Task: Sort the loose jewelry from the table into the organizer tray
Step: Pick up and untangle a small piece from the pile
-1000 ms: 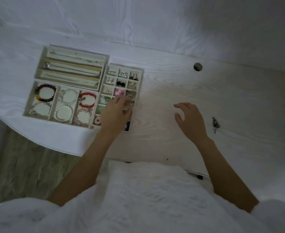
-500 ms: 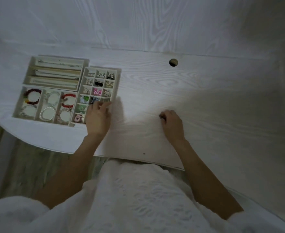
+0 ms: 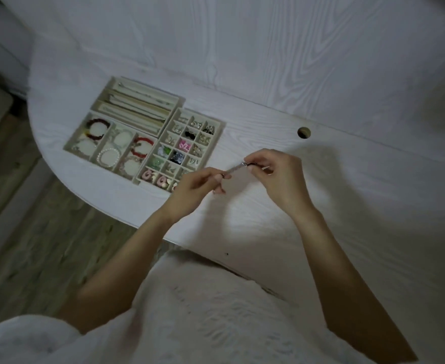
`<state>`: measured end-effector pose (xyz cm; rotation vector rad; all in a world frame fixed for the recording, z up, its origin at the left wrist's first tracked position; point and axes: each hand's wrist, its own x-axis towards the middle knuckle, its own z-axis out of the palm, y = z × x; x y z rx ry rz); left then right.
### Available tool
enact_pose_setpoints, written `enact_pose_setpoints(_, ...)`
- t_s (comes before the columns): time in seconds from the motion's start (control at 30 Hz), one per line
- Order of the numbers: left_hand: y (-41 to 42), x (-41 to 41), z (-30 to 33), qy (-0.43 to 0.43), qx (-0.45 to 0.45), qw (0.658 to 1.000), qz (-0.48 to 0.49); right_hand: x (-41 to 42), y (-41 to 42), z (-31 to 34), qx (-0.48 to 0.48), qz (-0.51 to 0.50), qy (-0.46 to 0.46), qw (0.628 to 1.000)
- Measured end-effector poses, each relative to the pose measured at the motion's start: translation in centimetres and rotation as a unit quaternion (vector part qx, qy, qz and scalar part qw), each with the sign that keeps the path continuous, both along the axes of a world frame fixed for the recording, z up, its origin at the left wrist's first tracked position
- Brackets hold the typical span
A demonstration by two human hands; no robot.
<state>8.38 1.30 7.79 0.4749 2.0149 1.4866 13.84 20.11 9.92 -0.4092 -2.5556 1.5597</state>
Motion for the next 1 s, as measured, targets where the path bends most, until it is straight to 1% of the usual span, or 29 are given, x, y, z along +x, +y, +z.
enact_pose_setpoints(0.1, -3.7, -2.0, 0.0, 0.073, -0.057, 0.994, 0.057, -1.9, -0.9, 0.1, 0.007, 0.036, -0.012, 0.999)
enact_pose_setpoints(0.2, -8.4, -4.2, 0.0, 0.108, -0.105, 0.983, 0.105, -4.4, -2.7, 0.2, 0.030, 0.070, -0.005, 0.997)
enact_pose_setpoints(0.27, -11.5, -5.7, 0.0, 0.117, -0.114, 0.979, 0.123, -6.3, -4.0, 0.4, 0.069, 0.087, -0.005, 0.994)
enact_pose_setpoints(0.37, -16.8, -9.0, -0.2, 0.121, -0.104, 0.975, 0.152, -10.1, -7.1, 0.3, 0.109, 0.097, -0.009, 0.989)
enact_pose_setpoints(0.47, -21.6, -13.5, -1.3, 0.099, -0.084, 0.971, 0.201, -14.1, -10.1, -0.1, 0.141, 0.073, -0.020, 0.987)
enact_pose_setpoints(0.6, -25.4, -20.5, -2.6, 0.004, -0.016, 0.969, 0.246, -19.4, -14.2, -0.9, 0.176, 0.070, -0.057, 0.980)
enact_pose_setpoints(0.67, -25.6, -23.6, -2.8, -0.061, 0.037, 0.964, 0.258, -21.5, -15.8, -1.8, 0.191, 0.062, -0.075, 0.977)
enact_pose_setpoints(0.77, -24.6, -27.8, -2.8, -0.143, 0.123, 0.943, 0.275, -23.8, -16.7, -3.4, 0.199, 0.052, -0.094, 0.974)
enact_pose_setpoints(0.83, -24.0, -30.5, -3.1, -0.187, 0.162, 0.930, 0.272, -24.8, -17.1, -4.4, 0.206, 0.040, -0.121, 0.970)
enact_pose_setpoints(0.87, -23.8, -31.7, -3.4, -0.196, 0.168, 0.931, 0.259, -25.0, -17.4, -4.9, 0.217, 0.036, -0.136, 0.966)
enact_pose_setpoints(0.93, -23.6, -33.5, -4.1, -0.169, 0.152, 0.949, 0.219, -25.2, -17.9, -6.1, 0.243, 0.033, -0.171, 0.954)
enact_pose_setpoints(0.97, -23.8, -33.9, -4.4, -0.129, 0.125, 0.963, 0.200, -24.9, -18.1, -6.4, 0.251, 0.033, -0.184, 0.950)
enact_pose_setpoints(1.0, -24.0, -34.6, -4.9, -0.077, 0.080, 0.979, 0.172, -24.6, -18.2, -6.9, 0.254, 0.019, -0.193, 0.948)
